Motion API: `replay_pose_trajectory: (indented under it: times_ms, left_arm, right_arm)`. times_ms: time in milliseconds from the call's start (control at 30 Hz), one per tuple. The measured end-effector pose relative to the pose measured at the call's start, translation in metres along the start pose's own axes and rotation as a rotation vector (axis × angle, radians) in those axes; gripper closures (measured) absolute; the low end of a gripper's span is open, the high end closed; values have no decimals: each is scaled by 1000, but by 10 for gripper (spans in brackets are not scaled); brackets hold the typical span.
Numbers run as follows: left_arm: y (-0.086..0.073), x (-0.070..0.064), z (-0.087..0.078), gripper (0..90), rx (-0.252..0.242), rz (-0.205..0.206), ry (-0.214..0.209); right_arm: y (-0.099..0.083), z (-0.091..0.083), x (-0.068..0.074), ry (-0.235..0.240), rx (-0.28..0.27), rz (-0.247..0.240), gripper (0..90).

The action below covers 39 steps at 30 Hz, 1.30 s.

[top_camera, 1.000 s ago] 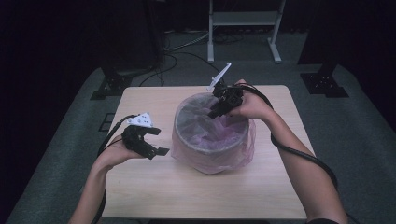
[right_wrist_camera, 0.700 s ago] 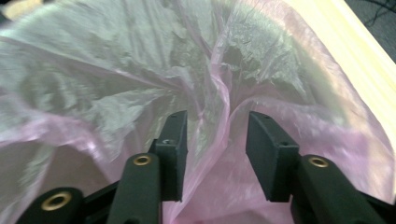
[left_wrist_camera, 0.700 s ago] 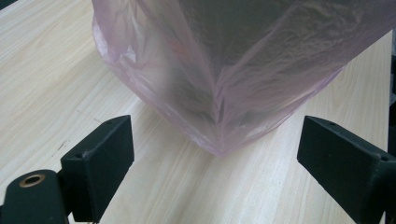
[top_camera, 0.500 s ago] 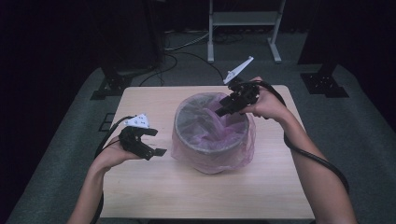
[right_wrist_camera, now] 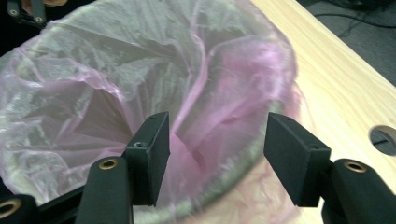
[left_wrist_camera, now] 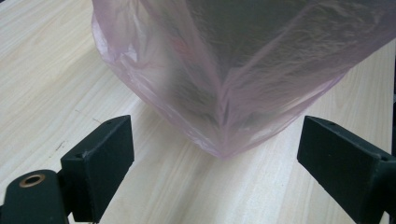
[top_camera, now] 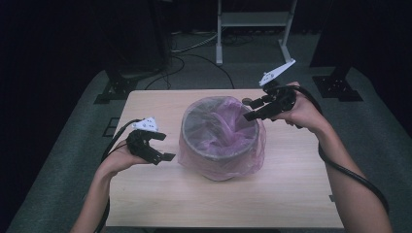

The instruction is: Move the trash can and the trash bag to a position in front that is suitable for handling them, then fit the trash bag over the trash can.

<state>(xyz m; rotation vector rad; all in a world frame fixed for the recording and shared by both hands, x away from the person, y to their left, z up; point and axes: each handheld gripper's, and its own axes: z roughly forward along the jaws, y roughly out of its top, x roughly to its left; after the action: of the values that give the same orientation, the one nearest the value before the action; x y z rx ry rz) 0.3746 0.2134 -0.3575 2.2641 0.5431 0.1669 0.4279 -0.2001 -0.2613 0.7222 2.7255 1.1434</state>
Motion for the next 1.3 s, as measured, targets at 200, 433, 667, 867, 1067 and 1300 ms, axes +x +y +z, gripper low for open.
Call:
replay_pose_trajectory:
  times_ms: [200,433,667,867,1067,1300]
  left_arm:
    - [8,3,-7,97,-31,11,11]
    - [3,-2,-6,97,-19,15,2]
    - [1,-3,-8,97,-19,11,10]
    - [0,-3,-7,97,-17,3,14]
    - [-1,-5,-5,97,-9,3,11]
    - [-2,-5,-5,97,-9,2,12]
  right_arm:
    - [2,-10,-1,-28,-5,17,396]
    - [-11,-25,6,-47,-58,32,395]
    - [-46,-38,2,-71,-74,87,395]
    - [-69,-43,-3,-82,-81,125,394]
    - [-89,-42,-6,-83,-99,172,393]
    - [-103,-37,-6,-85,-93,192,391]
